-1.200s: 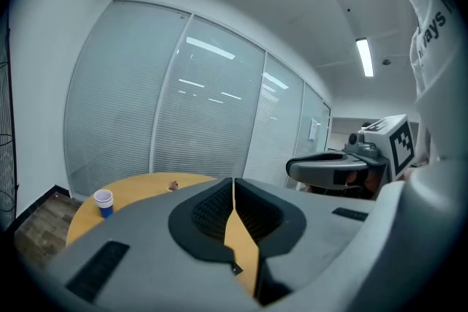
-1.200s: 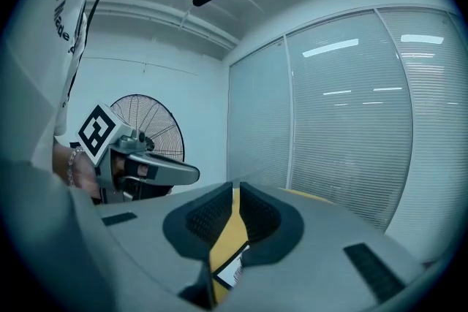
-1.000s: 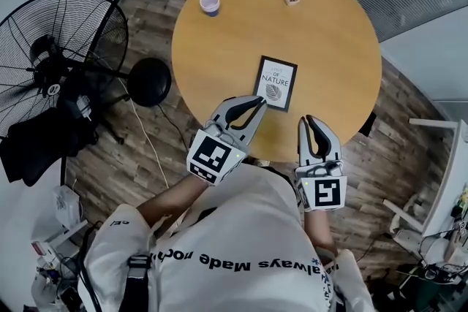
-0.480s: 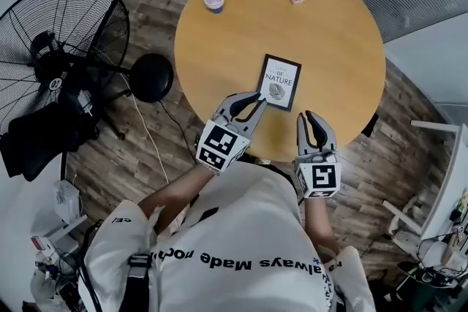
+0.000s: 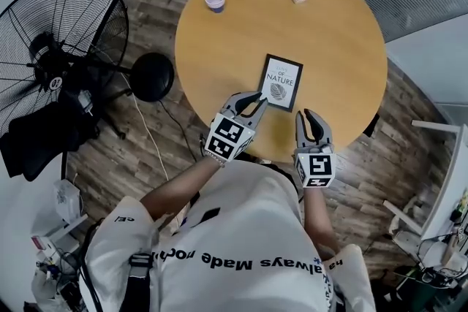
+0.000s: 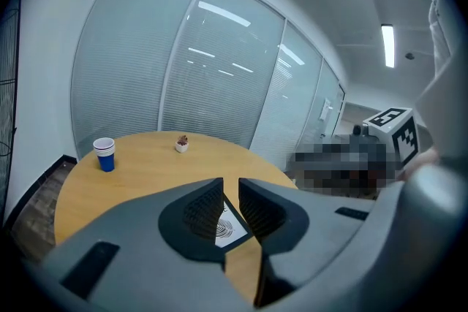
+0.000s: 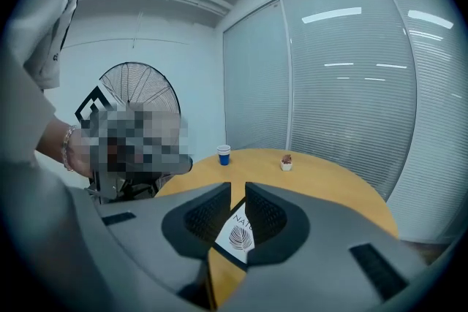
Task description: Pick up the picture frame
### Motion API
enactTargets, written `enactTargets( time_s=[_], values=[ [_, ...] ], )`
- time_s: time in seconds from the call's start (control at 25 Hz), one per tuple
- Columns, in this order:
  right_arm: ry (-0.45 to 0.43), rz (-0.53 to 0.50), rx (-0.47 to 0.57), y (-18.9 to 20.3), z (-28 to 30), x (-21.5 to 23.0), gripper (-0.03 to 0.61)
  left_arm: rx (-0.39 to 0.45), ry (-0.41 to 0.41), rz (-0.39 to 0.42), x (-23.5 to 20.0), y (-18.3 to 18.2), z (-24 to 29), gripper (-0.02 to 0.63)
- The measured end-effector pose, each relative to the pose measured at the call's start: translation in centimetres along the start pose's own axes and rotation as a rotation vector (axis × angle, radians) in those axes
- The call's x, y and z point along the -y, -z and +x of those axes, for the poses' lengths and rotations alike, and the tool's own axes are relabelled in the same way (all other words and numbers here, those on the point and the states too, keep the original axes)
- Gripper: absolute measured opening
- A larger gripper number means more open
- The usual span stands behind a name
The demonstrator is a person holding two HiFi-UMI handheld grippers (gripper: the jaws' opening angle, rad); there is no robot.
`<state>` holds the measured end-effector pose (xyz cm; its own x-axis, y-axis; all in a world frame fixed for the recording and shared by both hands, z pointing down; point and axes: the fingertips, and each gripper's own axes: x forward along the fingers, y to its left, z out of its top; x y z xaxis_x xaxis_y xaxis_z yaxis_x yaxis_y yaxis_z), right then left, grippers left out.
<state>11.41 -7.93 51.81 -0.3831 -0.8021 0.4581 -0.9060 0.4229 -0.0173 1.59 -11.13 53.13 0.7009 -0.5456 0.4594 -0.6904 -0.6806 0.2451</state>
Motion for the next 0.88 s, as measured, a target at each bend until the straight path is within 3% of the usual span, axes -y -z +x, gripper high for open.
enactTargets(
  time_s=[0.12, 0.88],
  values=[
    [-0.001, 0.006, -0.029, 1.3, 0.8, 0.3, 0.059, -0.032, -0.002, -0.015, -0.6, 1.4, 1.0, 0.096],
    [0.009, 0.059, -0.155, 8.2, 6.2, 2.0, 0.074, -0.185, -0.038, -0.052, -4.2, 8.5, 6.8, 0.097]
  ],
)
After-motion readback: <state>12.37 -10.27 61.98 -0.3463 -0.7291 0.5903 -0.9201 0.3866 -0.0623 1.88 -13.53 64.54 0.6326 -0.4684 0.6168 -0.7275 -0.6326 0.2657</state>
